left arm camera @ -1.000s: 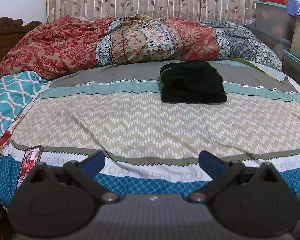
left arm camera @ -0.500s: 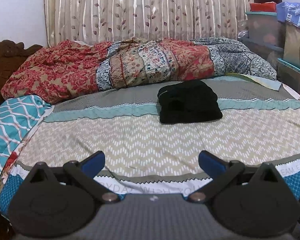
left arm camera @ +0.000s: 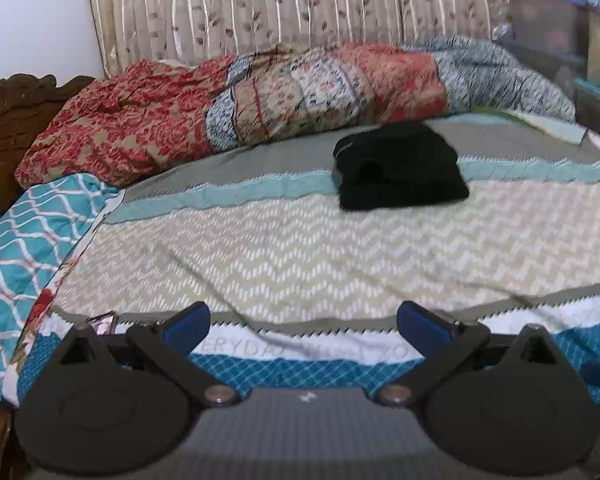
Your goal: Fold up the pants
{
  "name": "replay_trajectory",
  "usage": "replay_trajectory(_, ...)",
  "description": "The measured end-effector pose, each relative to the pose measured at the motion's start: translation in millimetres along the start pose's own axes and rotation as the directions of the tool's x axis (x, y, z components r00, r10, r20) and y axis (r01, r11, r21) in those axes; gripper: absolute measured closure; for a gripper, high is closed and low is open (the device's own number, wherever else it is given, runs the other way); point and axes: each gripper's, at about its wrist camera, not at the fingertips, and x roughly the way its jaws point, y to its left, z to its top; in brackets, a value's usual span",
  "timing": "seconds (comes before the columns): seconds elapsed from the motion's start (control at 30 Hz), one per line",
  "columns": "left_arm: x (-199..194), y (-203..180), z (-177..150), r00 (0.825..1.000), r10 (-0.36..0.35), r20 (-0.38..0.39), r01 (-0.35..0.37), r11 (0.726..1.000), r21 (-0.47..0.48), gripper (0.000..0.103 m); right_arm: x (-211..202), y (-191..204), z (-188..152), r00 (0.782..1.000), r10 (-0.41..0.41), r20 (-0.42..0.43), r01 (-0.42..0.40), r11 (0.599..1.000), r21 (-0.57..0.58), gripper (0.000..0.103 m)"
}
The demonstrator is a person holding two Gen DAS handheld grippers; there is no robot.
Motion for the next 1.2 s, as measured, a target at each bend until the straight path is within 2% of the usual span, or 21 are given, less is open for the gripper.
replay_trajectory(0.27, 5, -1, -3, 0.998, -0.024, -0.057, 0.023, 1.000, -0.017, 0.000, -12, 2, 7, 0.999, 0.009, 0.050, -0.009, 1.000, -0.001, 0.000)
replay_trajectory(0.43, 8, -2, -4, 0.996, -0.037, -0.083, 0.034, 0.999, -0.029, 0.000, -13, 0, 6, 0.999, 0.002, 0.050, -0.002, 1.000, 0.000, 0.000)
replay_trajectory(0.57, 9, -3, -5, 0.996, -0.027, -0.089, 0.025, 0.999, -0.021, 0.000, -11, -6, 5, 0.997, -0.047, 0.055, 0.046, 0.999, 0.009, 0.000)
replay_trajectory(0.77, 10, -4, -6, 0.994, -0.033, -0.102, 0.031, 0.999, -0.017, 0.000, -14, -24, 9, 0.990, -0.120, 0.078, 0.113, 0.989, 0.095, 0.000)
replay_trajectory(1.2, 6, -26, -9, 0.991, -0.077, -0.110, 0.082, 0.996, 0.036, 0.000, -26, -39, 11, 0.977, -0.180, 0.113, 0.165, 0.978, 0.131, 0.000)
